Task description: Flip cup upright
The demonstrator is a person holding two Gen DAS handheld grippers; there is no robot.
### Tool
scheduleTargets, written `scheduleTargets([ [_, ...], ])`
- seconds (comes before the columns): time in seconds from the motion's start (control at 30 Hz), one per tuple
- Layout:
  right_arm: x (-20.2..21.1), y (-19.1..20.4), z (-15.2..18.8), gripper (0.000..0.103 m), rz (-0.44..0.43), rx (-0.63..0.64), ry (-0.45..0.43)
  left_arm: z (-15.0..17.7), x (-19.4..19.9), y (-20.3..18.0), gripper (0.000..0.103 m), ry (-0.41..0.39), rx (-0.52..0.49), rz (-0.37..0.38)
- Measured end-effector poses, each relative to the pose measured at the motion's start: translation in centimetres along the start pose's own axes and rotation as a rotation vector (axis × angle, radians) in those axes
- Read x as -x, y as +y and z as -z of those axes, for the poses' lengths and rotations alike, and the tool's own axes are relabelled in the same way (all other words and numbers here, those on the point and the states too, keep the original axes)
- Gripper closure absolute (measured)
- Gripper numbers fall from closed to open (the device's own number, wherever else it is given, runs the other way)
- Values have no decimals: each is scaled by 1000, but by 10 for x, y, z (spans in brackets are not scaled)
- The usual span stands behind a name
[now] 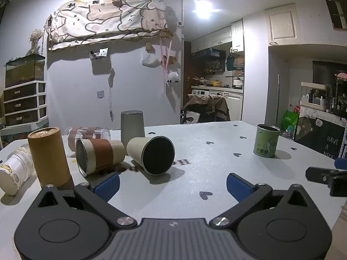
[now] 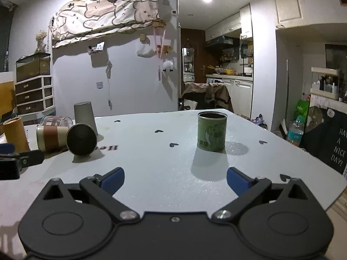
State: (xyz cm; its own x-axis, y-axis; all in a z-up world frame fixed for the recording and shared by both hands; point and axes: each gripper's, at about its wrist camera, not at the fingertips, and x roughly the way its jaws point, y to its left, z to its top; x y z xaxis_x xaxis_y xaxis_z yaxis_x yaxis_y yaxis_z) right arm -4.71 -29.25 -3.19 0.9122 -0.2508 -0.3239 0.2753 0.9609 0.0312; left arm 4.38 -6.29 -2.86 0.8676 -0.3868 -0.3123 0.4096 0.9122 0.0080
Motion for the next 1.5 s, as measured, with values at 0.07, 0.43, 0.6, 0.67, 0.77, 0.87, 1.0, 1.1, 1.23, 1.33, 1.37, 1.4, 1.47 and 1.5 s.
scheduleTargets([
  [0.07,3,-1,-1,1,0,-1,-7,0,1,0,0,-1,-1,0],
  [0.43,3,-4,-2,1,17,2,-10,0,5,1,0,-1,-6,-3],
  [0.6,3,-4,-2,1,19,2,-8,-2,5,1,0,1,-5,-4],
  [0.67,2,-5,-2,1,20,2,-7,-2,5,1,0,0,-6,-2],
  [0.77,1,-5,1,1,21,4,-5,-2,4,1,0,2,-5,-1],
  [0.87,1,-5,1,1,22,4,-4,-2,4,1,0,2,-5,-1],
  [1.0,2,-5,0,1,20,5,-6,-2,4,1,0,2,-6,0],
  [1.1,1,-5,1,1,20,5,-4,-2,3,1,0,3,-8,1],
  [1.23,0,-6,4,1,23,5,-1,-1,2,0,0,4,-9,1],
  [1.33,-1,-6,4,1,23,7,-1,-1,2,0,0,6,-10,1],
  [1.37,0,-5,4,1,23,7,0,-1,2,0,0,6,-10,1],
  [1.4,0,-5,4,1,24,7,0,-1,2,-1,0,6,-10,2],
  [1.47,0,-5,3,1,23,7,-1,-1,2,-1,0,6,-10,3],
  [1.5,0,-5,3,1,24,7,-2,0,2,-1,0,6,-10,2],
])
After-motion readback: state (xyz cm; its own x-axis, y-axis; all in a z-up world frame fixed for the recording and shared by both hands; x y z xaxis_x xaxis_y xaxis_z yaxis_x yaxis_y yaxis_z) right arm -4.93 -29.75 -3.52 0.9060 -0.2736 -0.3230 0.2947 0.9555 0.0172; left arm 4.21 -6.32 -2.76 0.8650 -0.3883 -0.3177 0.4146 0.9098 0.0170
